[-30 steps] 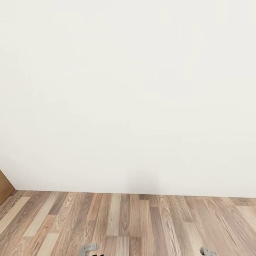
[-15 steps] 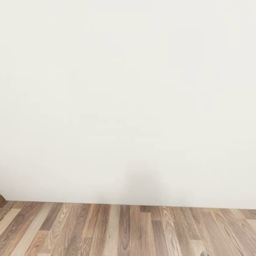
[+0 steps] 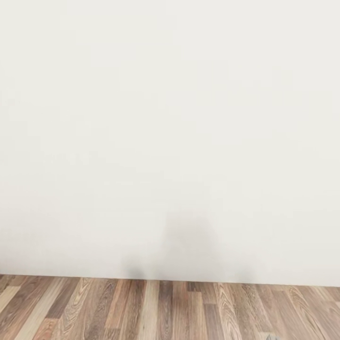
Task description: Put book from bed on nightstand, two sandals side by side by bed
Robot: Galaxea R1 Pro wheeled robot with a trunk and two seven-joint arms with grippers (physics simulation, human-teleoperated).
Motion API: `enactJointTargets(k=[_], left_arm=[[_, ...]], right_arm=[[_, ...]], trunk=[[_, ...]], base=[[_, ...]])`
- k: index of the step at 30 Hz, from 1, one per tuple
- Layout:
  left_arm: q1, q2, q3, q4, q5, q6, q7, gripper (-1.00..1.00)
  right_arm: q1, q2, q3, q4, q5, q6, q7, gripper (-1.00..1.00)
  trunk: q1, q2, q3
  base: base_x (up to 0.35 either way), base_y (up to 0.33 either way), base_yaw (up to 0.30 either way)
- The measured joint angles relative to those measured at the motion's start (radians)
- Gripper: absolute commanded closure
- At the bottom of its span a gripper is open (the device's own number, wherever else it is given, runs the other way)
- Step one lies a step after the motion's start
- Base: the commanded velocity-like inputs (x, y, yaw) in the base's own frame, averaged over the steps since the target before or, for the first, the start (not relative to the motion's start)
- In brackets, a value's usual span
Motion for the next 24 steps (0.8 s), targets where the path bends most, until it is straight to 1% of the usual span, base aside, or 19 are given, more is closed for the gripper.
enactJointTargets(k=[5,18,21,24], left_arm=[[0.0,0.0,0.0,0.0,0.0,0.0,0.0,-1.0],[0.0,0.0,0.0,0.0,-0.001,0.0,0.001,-1.0],[0.0,0.0,0.0,0.0,-0.001,-0.001,0.0,-1.0],[0.0,0.0,0.0,0.0,-0.001,-0.001,0.0,-1.0]], right_arm=[[0.0,0.0,0.0,0.0,0.0,0.0,0.0,-1.0],[0.0,0.0,0.0,0.0,0.0,0.0,0.0,-1.0],[0.0,0.0,0.0,0.0,0.0,-0.001,0.0,-1.0],[0.0,0.0,0.0,0.0,0.0,-0.001,0.0,-1.0]], trunk=[[0.0,0.0,0.0],[-0.001,0.0,0.0],[0.0,0.0,0.0],[0.0,0.0,0.0]], base=[[0.232,0.0,0.0],[0.324,0.0,-0.002],[0.183,0.0,-0.126],[0.046,0.0,-0.251]])
